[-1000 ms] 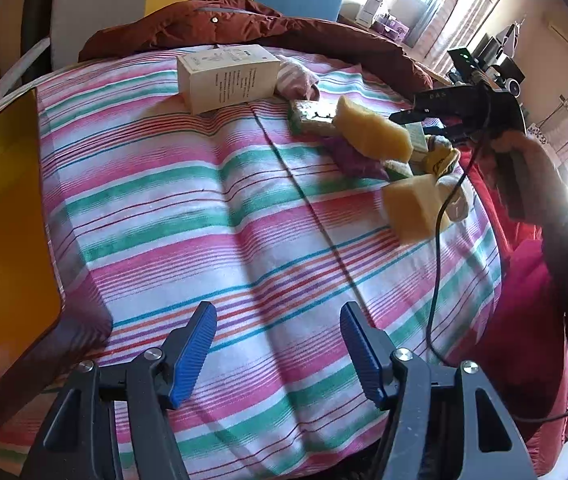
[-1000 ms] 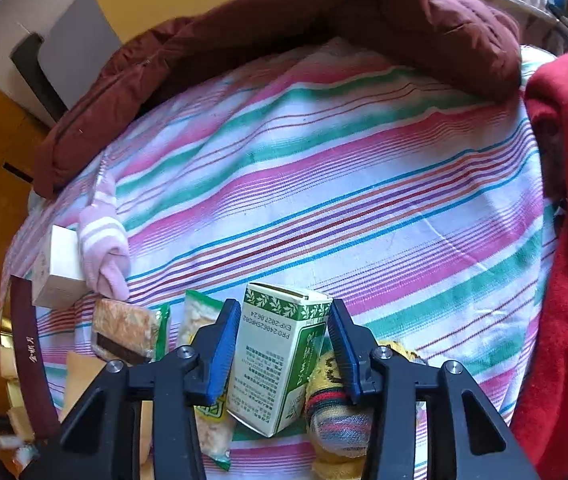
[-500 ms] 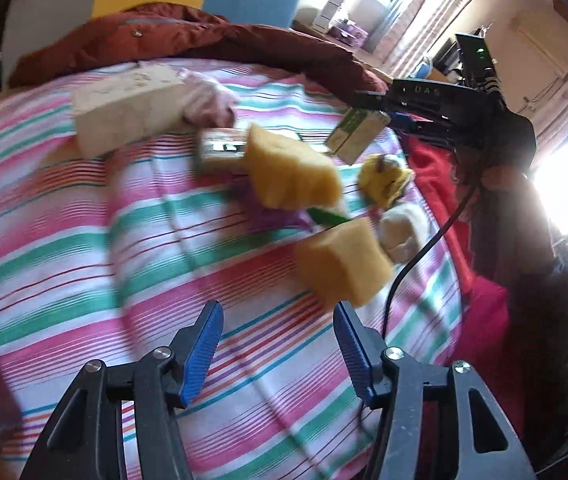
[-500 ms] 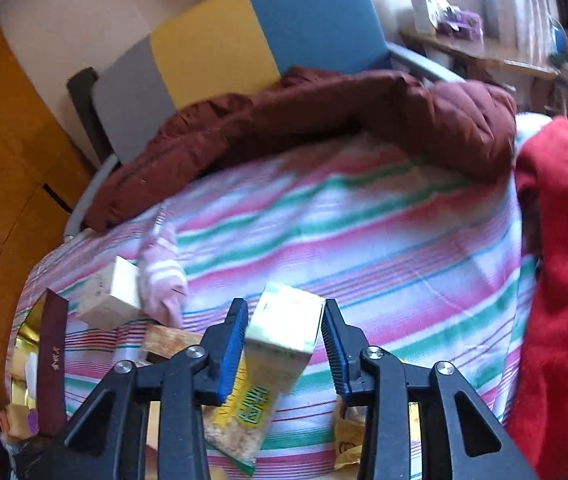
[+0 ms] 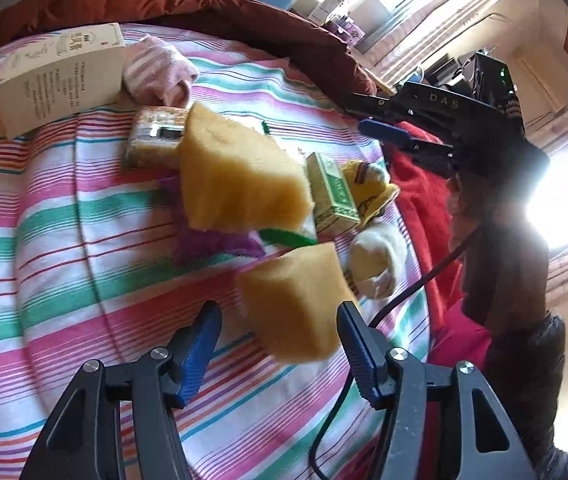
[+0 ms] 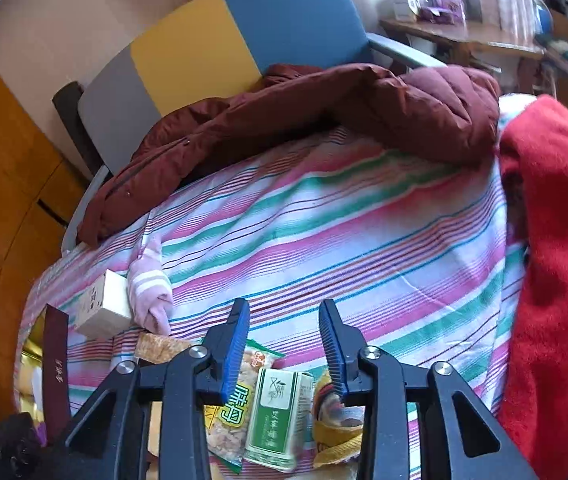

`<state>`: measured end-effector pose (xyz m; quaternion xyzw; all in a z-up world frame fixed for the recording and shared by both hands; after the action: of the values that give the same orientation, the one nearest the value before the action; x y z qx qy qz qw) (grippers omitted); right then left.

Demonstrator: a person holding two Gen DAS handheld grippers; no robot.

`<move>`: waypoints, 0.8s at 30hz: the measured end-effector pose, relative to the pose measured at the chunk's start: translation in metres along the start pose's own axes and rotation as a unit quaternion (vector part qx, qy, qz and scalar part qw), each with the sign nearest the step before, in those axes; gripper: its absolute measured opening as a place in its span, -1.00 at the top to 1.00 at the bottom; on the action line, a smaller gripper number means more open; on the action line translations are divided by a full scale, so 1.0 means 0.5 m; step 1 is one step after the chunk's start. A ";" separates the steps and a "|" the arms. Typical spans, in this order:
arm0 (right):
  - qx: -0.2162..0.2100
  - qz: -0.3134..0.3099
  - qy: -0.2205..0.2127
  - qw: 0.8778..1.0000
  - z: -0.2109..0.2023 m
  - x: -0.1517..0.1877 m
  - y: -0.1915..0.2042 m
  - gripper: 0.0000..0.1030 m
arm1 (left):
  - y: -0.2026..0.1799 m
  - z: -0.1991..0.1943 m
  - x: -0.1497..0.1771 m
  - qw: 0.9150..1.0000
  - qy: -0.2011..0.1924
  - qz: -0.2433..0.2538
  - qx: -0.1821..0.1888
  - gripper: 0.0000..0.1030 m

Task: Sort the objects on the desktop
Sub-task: 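Grasp the green-and-white box with the right tool while the left tool grasps a yellow sponge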

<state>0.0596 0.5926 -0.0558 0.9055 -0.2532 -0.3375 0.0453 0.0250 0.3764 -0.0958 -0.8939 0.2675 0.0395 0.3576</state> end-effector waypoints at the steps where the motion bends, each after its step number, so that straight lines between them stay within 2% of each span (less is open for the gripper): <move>1: -0.007 0.000 0.001 1.000 -0.001 0.000 0.002 0.19 | -0.003 0.004 -0.002 1.000 0.002 0.000 0.002 -0.18; 6: -0.047 -0.026 0.003 0.999 -0.008 0.002 0.037 0.15 | -0.015 0.020 -0.009 1.000 0.007 -0.003 0.012 -0.18; 8: -0.054 -0.041 0.030 0.997 0.005 0.013 0.049 0.15 | -0.018 0.025 -0.011 1.000 0.004 0.001 0.016 -0.14; 9: -0.048 -0.047 0.043 0.997 0.011 0.020 0.052 0.14 | -0.019 0.029 -0.012 1.000 0.004 0.003 0.018 -0.09; 10: -0.042 -0.055 0.054 0.996 0.016 0.026 0.055 0.14 | -0.020 0.032 -0.011 1.000 0.004 0.005 0.017 0.04; 13: -0.042 -0.075 0.081 0.993 0.029 0.043 0.068 0.15 | -0.023 0.028 -0.005 1.000 -0.004 0.014 0.017 0.13; 17: -0.026 -0.098 0.122 0.987 0.051 0.067 0.075 0.14 | -0.031 0.025 0.002 0.999 -0.013 0.032 0.008 0.16; 19: -0.023 -0.100 0.123 0.987 0.050 0.069 0.073 0.13 | -0.034 0.025 0.004 0.999 -0.014 0.039 0.003 0.12; 21: -0.020 -0.096 0.126 0.987 0.047 0.072 0.067 0.05 | -0.038 0.027 0.004 0.999 -0.014 0.044 -0.004 0.06; 22: -0.014 -0.092 0.125 0.988 0.043 0.073 0.061 -0.05 | -0.040 0.029 0.004 0.999 -0.012 0.045 -0.006 -0.02; 23: -0.011 -0.085 0.127 0.988 0.040 0.076 0.056 -0.23 | -0.041 0.030 0.005 0.999 -0.005 0.044 -0.004 -0.07; 24: -0.010 -0.079 0.129 0.988 0.037 0.080 0.050 -0.25 | -0.041 0.034 0.002 0.999 0.004 0.039 0.000 -0.07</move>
<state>0.0629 0.5530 -0.0874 0.9580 -0.1700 -0.2230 0.0598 0.0384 0.3994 -0.0960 -0.8830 0.3036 0.0504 0.3545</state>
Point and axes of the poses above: each gripper's, at about its wrist camera, not at the fingertips, and z roughly the way its jaws point, y to its left, x to its underside, the point moved 5 cm from there along z, roughly the way its jaws point, and after that the axes turned 11 degrees about -z, right-handed, at the moved point
